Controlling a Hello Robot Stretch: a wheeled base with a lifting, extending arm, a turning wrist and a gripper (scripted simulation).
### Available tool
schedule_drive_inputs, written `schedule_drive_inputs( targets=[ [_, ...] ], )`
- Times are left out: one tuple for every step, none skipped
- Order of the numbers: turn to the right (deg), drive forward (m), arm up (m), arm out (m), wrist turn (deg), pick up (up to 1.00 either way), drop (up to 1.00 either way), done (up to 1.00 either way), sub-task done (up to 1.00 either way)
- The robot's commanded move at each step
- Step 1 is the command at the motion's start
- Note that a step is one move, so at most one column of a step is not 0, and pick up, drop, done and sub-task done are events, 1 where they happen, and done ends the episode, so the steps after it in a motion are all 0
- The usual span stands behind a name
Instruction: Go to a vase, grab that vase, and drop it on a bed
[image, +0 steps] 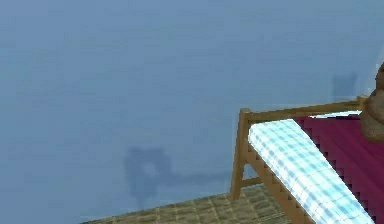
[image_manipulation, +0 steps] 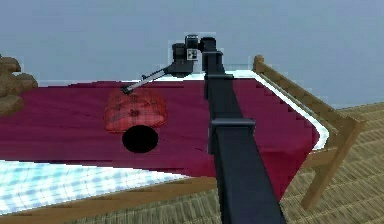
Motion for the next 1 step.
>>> schedule_drive_inputs(
  targets=[
    [0.0,0.00,0.02,0.00,0.0,0.00,0.00,0.00,0.00]
  ],
)
